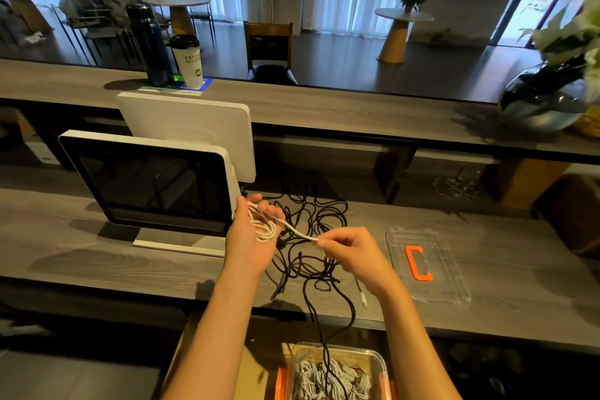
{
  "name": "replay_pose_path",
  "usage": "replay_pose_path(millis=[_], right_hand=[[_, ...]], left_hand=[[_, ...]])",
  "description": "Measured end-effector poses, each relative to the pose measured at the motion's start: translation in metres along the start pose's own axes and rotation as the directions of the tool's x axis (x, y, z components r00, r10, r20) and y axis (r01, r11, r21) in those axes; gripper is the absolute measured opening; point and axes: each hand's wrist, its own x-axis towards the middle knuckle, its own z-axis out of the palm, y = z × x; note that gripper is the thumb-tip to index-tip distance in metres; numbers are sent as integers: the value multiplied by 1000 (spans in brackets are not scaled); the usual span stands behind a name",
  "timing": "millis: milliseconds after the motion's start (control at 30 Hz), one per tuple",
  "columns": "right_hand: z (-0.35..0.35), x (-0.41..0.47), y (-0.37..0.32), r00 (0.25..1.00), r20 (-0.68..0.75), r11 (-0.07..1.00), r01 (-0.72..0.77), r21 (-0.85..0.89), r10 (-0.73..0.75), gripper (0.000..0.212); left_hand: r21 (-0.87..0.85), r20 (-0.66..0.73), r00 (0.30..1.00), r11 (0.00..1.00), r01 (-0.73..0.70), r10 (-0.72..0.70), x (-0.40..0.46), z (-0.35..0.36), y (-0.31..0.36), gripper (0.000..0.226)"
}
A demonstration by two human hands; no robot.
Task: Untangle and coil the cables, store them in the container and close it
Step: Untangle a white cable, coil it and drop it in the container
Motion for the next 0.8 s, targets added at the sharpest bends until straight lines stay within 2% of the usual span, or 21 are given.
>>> replay_pose_path(millis=[67,133,167,233,333,400,433,533,567,667,733,800], right_hand=[[0,1,1,1000,10,999,-3,-44,4,11],[0,1,2,998,59,989,-4,-145,12,14],[0,1,3,996,91,983,-1,-181,18,16],[2,1,2,990,144,978,24,-206,7,16],[7,0,-5,981,184,983,92,-161,-62,14],[8,0,-8,983,140,983,136,-121,-119,14],[8,0,-9,986,93,983,150,-104,-140,15],[9,1,-8,983,-24,981,180,-76,-182,16],[10,2,-6,982,-55,981,178,-82,-183,15],[13,5,0,976,-144,981,145,-128,-163,11],[17,6,-1,975,-168,982,122,-144,-146,10],[25,5,-3,979,-176,992,87,-91,-102,11]], left_hand=[[101,-40,996,992,-81,86,1,-2,3,37],[367,-73,964,906,-212,255,2,-6,5,35],[517,-62,940,817,-257,335,0,-7,5,35],[776,9,903,567,-277,429,-2,-8,1,35],[949,137,909,210,-235,395,-2,-6,-8,37],[979,171,948,64,-194,267,-1,-4,-13,46],[982,179,964,28,-188,195,-2,-3,-15,52],[990,143,988,-8,-143,-57,-10,0,-19,70],[994,107,981,22,-105,-159,-12,0,-20,75],[972,77,902,233,26,-424,-17,-3,-23,87],[945,97,878,321,67,-468,-19,-2,-24,89],[924,93,884,371,95,-457,-19,0,-26,85]])
